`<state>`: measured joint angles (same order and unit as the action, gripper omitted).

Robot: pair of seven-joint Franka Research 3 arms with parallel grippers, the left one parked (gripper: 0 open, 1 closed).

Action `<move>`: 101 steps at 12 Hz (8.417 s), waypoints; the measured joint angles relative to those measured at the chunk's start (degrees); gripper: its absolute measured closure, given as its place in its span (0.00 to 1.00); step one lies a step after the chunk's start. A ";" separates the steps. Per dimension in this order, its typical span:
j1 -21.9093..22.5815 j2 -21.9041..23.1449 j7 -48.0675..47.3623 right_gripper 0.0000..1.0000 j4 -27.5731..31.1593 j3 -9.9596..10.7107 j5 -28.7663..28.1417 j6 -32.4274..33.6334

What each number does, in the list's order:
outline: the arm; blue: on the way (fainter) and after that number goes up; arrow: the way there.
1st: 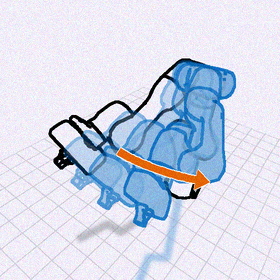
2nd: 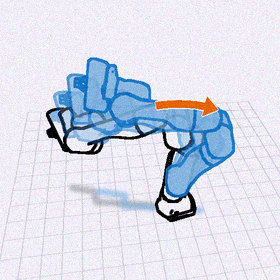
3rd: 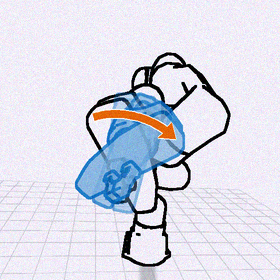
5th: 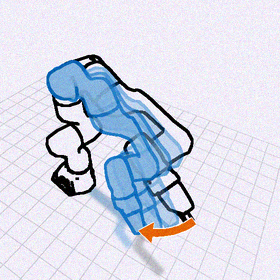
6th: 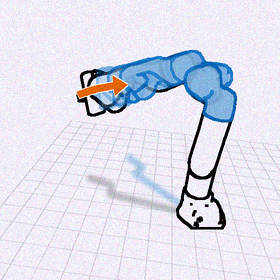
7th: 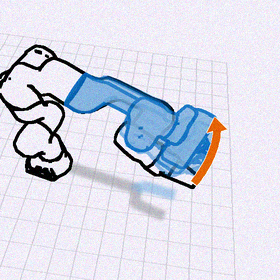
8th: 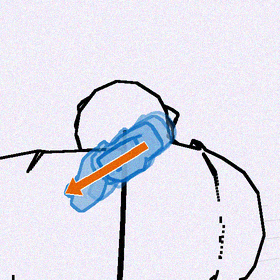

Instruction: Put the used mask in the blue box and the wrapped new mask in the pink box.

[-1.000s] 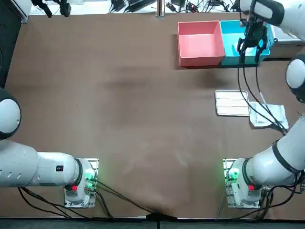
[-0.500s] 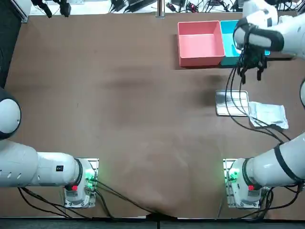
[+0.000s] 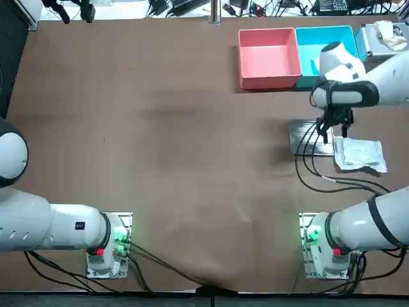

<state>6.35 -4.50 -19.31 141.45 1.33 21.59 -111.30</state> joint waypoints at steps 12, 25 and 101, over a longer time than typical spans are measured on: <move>-10.42 -0.32 -0.64 0.11 7.45 0.42 5.17 -14.07; -15.60 -3.85 -0.79 0.85 7.42 0.48 5.13 -17.46; 11.70 -31.18 -25.45 0.00 -77.96 0.23 -20.42 15.77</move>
<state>18.06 -35.68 -44.76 63.49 1.56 1.17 -95.53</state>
